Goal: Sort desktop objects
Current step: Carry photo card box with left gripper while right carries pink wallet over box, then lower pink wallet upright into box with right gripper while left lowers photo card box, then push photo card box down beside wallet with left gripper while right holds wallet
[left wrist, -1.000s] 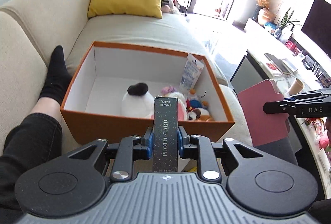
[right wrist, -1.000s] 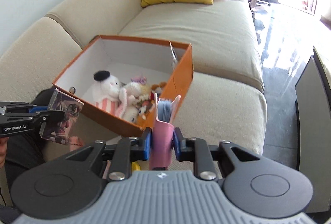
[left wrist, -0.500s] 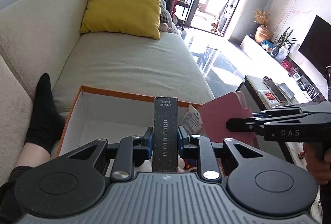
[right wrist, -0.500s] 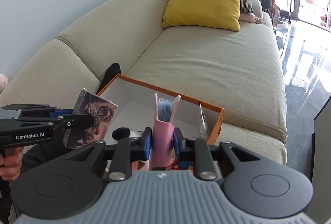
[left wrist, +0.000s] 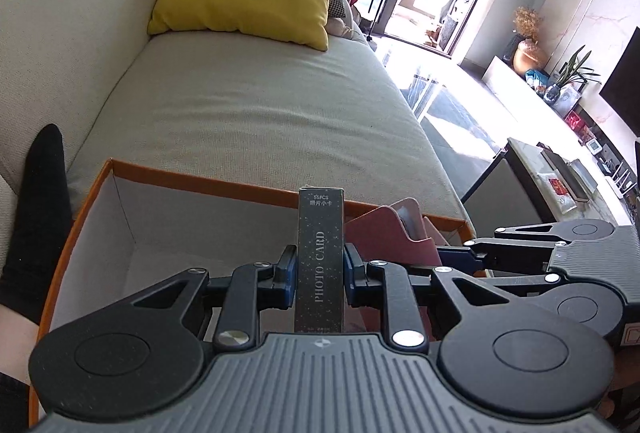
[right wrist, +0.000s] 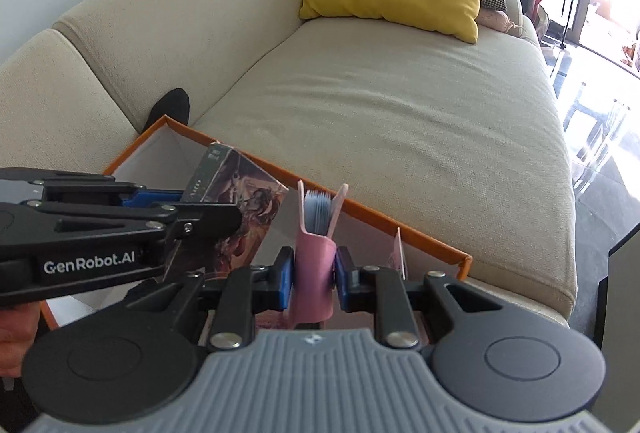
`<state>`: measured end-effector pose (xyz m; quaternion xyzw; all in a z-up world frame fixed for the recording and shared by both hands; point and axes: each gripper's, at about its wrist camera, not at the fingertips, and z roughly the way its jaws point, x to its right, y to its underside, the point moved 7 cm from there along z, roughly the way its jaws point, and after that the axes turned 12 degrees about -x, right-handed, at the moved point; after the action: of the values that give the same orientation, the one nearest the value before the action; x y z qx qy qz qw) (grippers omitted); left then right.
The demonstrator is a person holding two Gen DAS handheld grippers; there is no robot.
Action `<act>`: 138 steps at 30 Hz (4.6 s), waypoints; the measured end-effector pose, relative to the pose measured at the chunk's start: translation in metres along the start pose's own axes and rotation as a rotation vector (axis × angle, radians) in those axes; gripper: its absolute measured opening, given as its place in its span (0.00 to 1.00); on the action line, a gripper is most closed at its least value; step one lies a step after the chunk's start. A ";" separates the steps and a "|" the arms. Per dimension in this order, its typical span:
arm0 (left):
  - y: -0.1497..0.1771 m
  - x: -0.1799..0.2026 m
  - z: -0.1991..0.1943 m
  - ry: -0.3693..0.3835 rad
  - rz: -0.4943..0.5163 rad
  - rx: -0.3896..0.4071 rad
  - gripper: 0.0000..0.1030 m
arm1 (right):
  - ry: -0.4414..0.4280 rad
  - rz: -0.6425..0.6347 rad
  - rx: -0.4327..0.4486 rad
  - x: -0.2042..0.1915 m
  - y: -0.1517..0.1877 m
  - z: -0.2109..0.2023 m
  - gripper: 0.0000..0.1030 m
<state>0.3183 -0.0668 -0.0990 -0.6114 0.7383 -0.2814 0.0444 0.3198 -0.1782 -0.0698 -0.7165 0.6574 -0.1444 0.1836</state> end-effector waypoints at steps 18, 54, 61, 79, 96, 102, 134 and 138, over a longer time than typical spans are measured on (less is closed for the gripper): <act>0.022 -0.010 0.017 0.032 -0.015 -0.145 0.25 | -0.044 -0.077 -0.188 -0.004 0.014 0.004 0.23; 0.009 -0.020 0.039 0.059 -0.110 -0.117 0.25 | -0.069 -0.079 -0.211 -0.006 -0.001 0.034 0.32; 0.009 -0.035 0.047 0.103 -0.204 -0.149 0.25 | -0.029 -0.134 -0.276 -0.007 -0.014 0.042 0.40; 0.030 -0.032 0.050 0.016 -0.136 -0.347 0.28 | 0.046 -0.257 -0.295 -0.009 0.014 0.037 0.32; 0.032 -0.034 0.014 -0.053 -0.068 -0.229 0.25 | 0.005 -0.180 -0.208 0.000 0.010 0.026 0.17; 0.013 -0.029 -0.008 -0.066 -0.042 -0.164 0.25 | -0.051 -0.103 -0.155 -0.001 -0.004 -0.002 0.17; -0.007 -0.022 0.043 0.041 -0.133 -0.156 0.26 | -0.033 0.148 -0.171 0.053 -0.012 -0.005 0.17; -0.007 -0.025 0.045 0.046 -0.151 -0.132 0.26 | -0.026 0.134 -0.144 0.050 -0.011 -0.001 0.20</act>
<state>0.3484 -0.0605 -0.1402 -0.6602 0.7080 -0.2486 -0.0344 0.3340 -0.2271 -0.0659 -0.6841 0.7100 -0.0750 0.1491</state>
